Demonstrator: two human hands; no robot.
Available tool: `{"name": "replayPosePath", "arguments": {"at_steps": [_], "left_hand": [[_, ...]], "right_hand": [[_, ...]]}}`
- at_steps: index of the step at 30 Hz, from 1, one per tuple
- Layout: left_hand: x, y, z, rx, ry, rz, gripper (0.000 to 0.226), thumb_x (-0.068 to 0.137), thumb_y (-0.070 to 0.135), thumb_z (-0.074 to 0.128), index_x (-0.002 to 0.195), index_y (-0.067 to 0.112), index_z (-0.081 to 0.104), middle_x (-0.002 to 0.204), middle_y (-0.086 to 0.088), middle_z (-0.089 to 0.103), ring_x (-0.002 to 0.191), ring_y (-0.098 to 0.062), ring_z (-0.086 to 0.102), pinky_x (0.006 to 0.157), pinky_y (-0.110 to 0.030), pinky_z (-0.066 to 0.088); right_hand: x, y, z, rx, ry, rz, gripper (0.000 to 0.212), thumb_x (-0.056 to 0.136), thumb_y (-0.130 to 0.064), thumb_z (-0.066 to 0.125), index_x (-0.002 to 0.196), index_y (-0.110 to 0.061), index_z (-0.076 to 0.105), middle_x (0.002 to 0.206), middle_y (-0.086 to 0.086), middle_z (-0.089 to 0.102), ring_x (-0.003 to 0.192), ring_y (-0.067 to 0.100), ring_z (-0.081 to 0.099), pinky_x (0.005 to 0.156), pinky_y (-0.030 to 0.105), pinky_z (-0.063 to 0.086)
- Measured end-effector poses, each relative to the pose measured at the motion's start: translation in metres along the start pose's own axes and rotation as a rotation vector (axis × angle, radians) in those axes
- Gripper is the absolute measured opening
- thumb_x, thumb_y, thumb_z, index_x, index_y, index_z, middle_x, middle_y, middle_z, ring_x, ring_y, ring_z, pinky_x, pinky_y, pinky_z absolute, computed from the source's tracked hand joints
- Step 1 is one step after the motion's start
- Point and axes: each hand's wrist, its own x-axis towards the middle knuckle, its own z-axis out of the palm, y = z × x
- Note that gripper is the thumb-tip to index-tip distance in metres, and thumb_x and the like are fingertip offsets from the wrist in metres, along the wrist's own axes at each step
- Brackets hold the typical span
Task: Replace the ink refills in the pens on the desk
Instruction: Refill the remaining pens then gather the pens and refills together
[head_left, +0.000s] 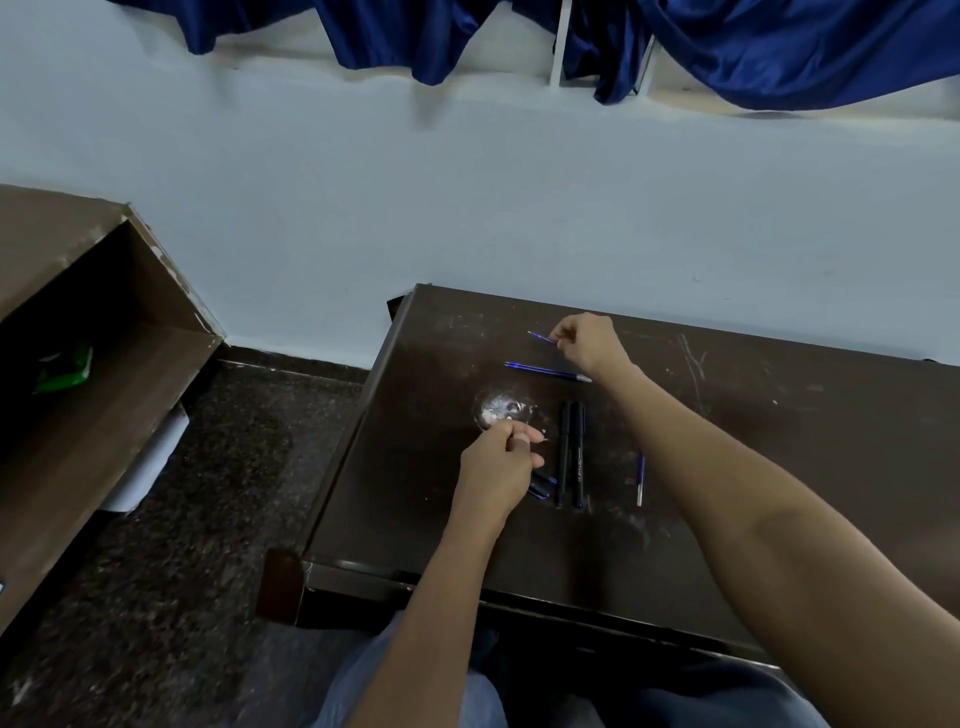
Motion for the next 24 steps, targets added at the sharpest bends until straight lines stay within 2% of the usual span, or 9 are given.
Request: {"name": "replayPosePath", "arguments": {"at_steps": [8,16,24], "left_hand": [[0.002,0.001,0.0,0.014,0.005,0.006,0.025,0.099,0.021,0.04,0.091,0.03,0.063,0.079,0.009,0.065,0.07,0.005,0.056,0.054,-0.008,0.031],[0.001,0.003,-0.001,0.023,0.014,-0.003,0.025,0.099,0.023,0.04,0.09,0.032,0.062,0.082,0.009,0.066,0.071,0.004,0.056,0.053,-0.008,0.031],[0.0,0.005,0.001,0.02,0.016,-0.01,0.027,0.099,0.023,0.04,0.087,0.033,0.061,0.079,0.009,0.065,0.064,0.006,0.055,0.047,-0.006,0.035]], "right_hand": [[0.006,-0.001,0.023,-0.125,-0.075,-0.005,0.031,0.09,0.001,0.047,0.105,-0.01,0.072,0.118,0.018,0.066,0.109,0.034,0.061,0.097,0.043,0.049],[0.009,-0.002,0.03,-0.095,-0.091,0.008,0.029,0.092,-0.001,0.049,0.108,-0.008,0.072,0.119,0.017,0.066,0.109,0.034,0.062,0.098,0.042,0.049],[0.007,0.003,0.028,-0.125,-0.147,-0.051,0.027,0.086,-0.014,0.067,0.112,-0.008,0.069,0.113,0.015,0.069,0.106,0.029,0.063,0.097,0.041,0.049]]}}
